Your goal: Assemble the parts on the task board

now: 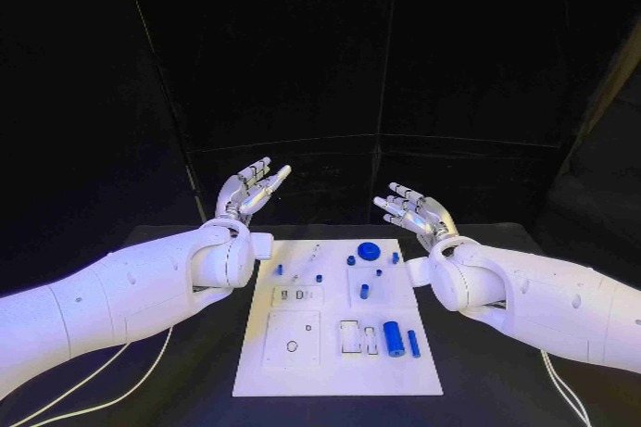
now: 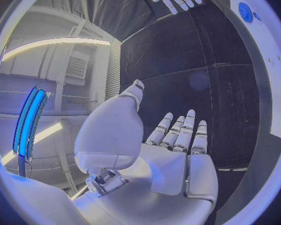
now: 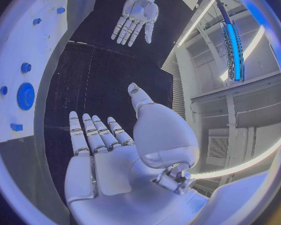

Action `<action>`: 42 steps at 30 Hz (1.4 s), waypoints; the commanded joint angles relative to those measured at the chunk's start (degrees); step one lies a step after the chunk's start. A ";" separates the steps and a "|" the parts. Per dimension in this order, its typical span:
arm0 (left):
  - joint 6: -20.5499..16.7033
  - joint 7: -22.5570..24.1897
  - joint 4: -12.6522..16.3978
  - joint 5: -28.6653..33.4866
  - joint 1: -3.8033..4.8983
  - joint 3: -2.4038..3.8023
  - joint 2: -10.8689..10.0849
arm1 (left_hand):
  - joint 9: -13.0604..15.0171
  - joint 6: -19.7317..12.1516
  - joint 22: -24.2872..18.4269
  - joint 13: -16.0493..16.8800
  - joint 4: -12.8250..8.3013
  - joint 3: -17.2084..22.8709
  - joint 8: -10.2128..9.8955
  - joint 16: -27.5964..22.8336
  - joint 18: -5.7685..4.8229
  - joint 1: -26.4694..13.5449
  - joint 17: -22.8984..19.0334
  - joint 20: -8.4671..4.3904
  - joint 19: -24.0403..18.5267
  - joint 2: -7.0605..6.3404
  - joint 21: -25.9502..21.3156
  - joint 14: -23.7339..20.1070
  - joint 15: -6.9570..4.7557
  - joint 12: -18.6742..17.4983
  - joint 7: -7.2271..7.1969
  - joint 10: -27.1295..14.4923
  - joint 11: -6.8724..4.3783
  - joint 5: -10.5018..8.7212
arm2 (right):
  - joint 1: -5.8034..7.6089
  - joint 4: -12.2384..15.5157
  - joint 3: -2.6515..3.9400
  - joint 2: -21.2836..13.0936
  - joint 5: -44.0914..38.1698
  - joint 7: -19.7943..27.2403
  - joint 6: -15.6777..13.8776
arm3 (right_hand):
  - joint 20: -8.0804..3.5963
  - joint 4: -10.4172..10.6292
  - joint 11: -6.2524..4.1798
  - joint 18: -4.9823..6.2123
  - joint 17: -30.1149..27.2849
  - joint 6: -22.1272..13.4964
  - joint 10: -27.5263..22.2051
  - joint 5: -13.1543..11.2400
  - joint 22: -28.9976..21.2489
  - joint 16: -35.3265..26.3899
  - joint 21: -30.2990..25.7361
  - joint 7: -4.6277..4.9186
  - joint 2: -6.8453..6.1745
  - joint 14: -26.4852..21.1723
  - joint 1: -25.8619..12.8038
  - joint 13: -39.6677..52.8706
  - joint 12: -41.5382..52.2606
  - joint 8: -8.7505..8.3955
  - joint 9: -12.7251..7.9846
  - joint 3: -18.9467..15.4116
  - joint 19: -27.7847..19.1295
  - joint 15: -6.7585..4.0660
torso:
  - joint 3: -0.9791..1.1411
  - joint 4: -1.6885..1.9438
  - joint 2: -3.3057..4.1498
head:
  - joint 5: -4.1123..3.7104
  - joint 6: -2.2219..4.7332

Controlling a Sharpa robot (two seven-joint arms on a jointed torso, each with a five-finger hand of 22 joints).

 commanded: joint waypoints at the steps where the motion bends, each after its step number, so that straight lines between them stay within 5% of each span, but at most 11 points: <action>1: 5.57 3.49 -0.96 1.10 0.39 -0.07 0.43 | 0.23 1.37 0.12 0.17 0.87 0.28 0.37 0.35 1.25 2.79 0.18 0.93 0.11 -0.09 0.44 1.20 0.34 0.46 3.77 1.27 0.47 0.43 | 0.58 -1.79 -0.20 0.68 -7.33 -4.30 10.45 | 0.52 -2.34 1.21 2.24 0.96 7.02 10.91 0.46 1.19 2.20 2.43 8.53 0.55 13.49 5.38 0.82 1.56 1.08 0.64 0.43 9.77 0.54 | 0.00 0.00 0.00 | -0.01 0.02; 5: 5.63 3.52 -1.03 1.11 0.42 -0.08 0.47 | 0.26 1.63 0.16 0.23 1.00 0.30 0.42 0.44 1.23 2.96 0.25 0.97 0.26 0.00 0.50 1.59 0.43 0.55 3.99 1.80 0.70 0.42 | 0.93 -3.10 -0.41 1.17 -8.85 -5.28 12.72 | 0.37 -3.97 -0.38 4.21 1.57 18.97 26.37 -0.59 2.40 4.81 5.68 7.56 0.36 25.45 8.19 1.79 4.65 3.01 1.66 0.75 18.48 -1.35 | 0.00 0.00 0.00 | -0.01 0.02; 7: 5.63 3.52 -1.03 1.11 0.42 -0.08 0.47 | 0.31 1.99 0.29 0.29 1.18 0.26 0.49 0.65 1.17 3.14 0.41 1.04 0.85 0.11 0.68 2.72 0.63 0.64 4.39 2.41 1.03 0.42 | 0.98 -3.29 -0.45 1.25 -9.08 -5.42 13.06 | 0.30 -4.55 -1.24 5.17 1.53 24.61 29.05 -1.10 2.74 5.36 7.00 6.75 0.29 28.11 9.31 1.68 5.36 3.90 1.97 0.83 21.02 -2.28 | 0.00 0.00 0.00 | -0.01 0.02; 8: 7.59 2.80 -0.94 1.48 0.42 -0.07 -0.48 | 0.32 2.13 0.33 0.30 1.23 0.25 0.51 0.73 1.14 3.19 0.47 1.06 1.08 0.14 0.74 3.17 0.67 0.65 4.49 2.60 1.11 0.42 | 1.07 -5.27 -0.42 0.65 -16.62 -2.38 8.66 | 0.24 -4.74 -1.50 5.38 1.54 26.17 29.82 -1.24 2.83 5.51 7.41 6.50 0.27 28.97 9.66 1.64 5.51 4.11 2.03 0.86 21.81 -2.57 | 0.04 0.08 0.26 | 0.68 -0.56; 12: 8.27 2.66 -0.37 1.49 0.42 -0.07 -0.91 | 0.43 3.17 0.57 0.41 1.38 0.16 0.67 1.19 0.99 3.50 0.78 1.09 2.41 0.43 1.14 5.74 0.89 0.81 4.99 3.98 1.51 0.42 | 1.75 -5.81 -0.42 0.60 -19.75 -2.44 7.91 | -0.57 -5.50 -2.64 5.75 1.70 32.74 33.30 -1.76 3.22 6.29 9.12 5.57 0.23 33.15 10.82 1.60 6.02 4.88 2.22 1.07 25.05 -3.82 | 0.04 0.00 0.41 | 0.84 -0.63; 22: 9.81 2.07 3.92 1.48 0.48 -0.08 -3.85 | 0.59 5.07 0.92 0.55 0.99 0.04 0.93 1.86 0.34 4.49 1.17 1.15 4.81 0.73 1.81 9.81 1.61 0.96 6.06 6.28 2.44 0.42 | 5.03 -6.45 -0.38 -0.09 -39.45 -5.64 8.41 | -4.12 -6.95 -5.04 5.61 3.07 39.17 41.74 -1.54 4.85 7.75 13.95 3.91 -0.09 43.15 11.17 1.58 5.30 4.71 2.08 2.82 32.10 -7.23 | -0.05 0.33 2.18 | 0.49 -0.29; 24: 10.01 1.93 5.38 1.48 0.50 -0.08 -4.74 | 0.64 6.07 2.19 0.60 0.73 -0.04 1.01 3.02 0.27 4.83 1.76 1.25 12.18 1.04 4.19 15.07 1.82 1.00 6.50 7.59 2.86 0.42 | 5.83 -5.95 -0.38 -0.40 -43.91 -7.50 8.14 | -4.95 -7.32 -5.53 5.59 3.70 40.09 43.42 -1.17 5.51 8.34 15.37 3.56 -0.38 45.41 11.10 1.64 5.13 4.58 2.10 3.21 33.58 -8.03 | -0.14 0.46 2.62 | 0.28 -0.21; 27: 10.48 1.80 7.79 1.48 0.51 -0.08 -6.01 | 0.68 6.88 2.75 0.65 0.52 -0.14 1.06 3.33 -0.01 5.01 1.84 1.21 16.06 1.20 5.45 16.72 2.06 1.02 6.75 8.62 3.09 0.43 | 7.10 -4.61 -0.36 -1.03 -51.88 -12.60 7.73 | -6.68 -8.10 -6.34 5.53 5.07 41.34 45.53 -1.14 7.33 10.09 18.86 3.17 -0.47 49.77 11.67 1.68 4.75 4.37 2.09 4.16 36.67 -9.51 | -0.30 1.03 3.57 | -0.38 0.21; 31: 11.33 1.40 10.35 1.48 0.51 -0.08 -7.38 | 0.86 9.01 4.57 0.98 0.08 -0.26 1.36 4.81 0.03 5.31 2.28 1.13 27.80 1.62 9.43 20.41 2.04 1.51 7.23 12.48 3.56 0.43 | 8.38 -3.44 -0.34 -1.19 -59.80 -18.57 8.81 | -8.41 -7.98 -7.40 5.56 7.31 42.26 47.51 -2.20 9.93 12.87 23.54 2.58 -1.30 55.42 10.85 1.73 4.08 3.82 2.04 4.37 39.70 -11.05 | -0.46 1.37 4.79 | -0.61 0.60; 37: 13.58 0.45 13.73 0.68 0.50 -0.09 -9.03 | 2.04 19.77 5.40 2.23 -0.78 -0.95 3.73 7.69 1.38 5.27 3.10 0.87 34.68 2.62 12.46 26.83 0.43 4.32 7.13 27.09 2.64 0.45 | 9.39 -1.88 -0.31 -0.75 -72.31 -24.87 12.47 | -9.97 -7.48 -8.42 5.46 11.53 43.51 49.90 -3.16 13.44 17.07 29.50 1.74 -2.86 60.29 9.82 1.83 2.96 3.05 2.05 4.83 41.93 -12.51 | -0.69 1.59 6.38 | -1.12 0.86; 42: 15.06 0.13 15.31 -1.08 0.47 -0.10 -9.59 | 2.84 26.80 5.65 2.47 -1.97 -1.28 6.03 8.77 2.06 5.78 3.32 0.46 37.53 3.54 13.63 29.88 -0.78 6.15 5.66 32.50 1.26 0.42 | 9.64 -1.58 -0.29 0.30 -79.57 -26.99 15.26 | -10.63 -6.84 -8.82 5.49 15.12 44.13 49.73 -3.57 15.72 20.28 33.33 1.18 -3.70 62.74 9.31 1.73 1.79 2.51 2.02 5.71 42.96 -13.12 | -0.71 1.78 7.58 | -1.34 1.38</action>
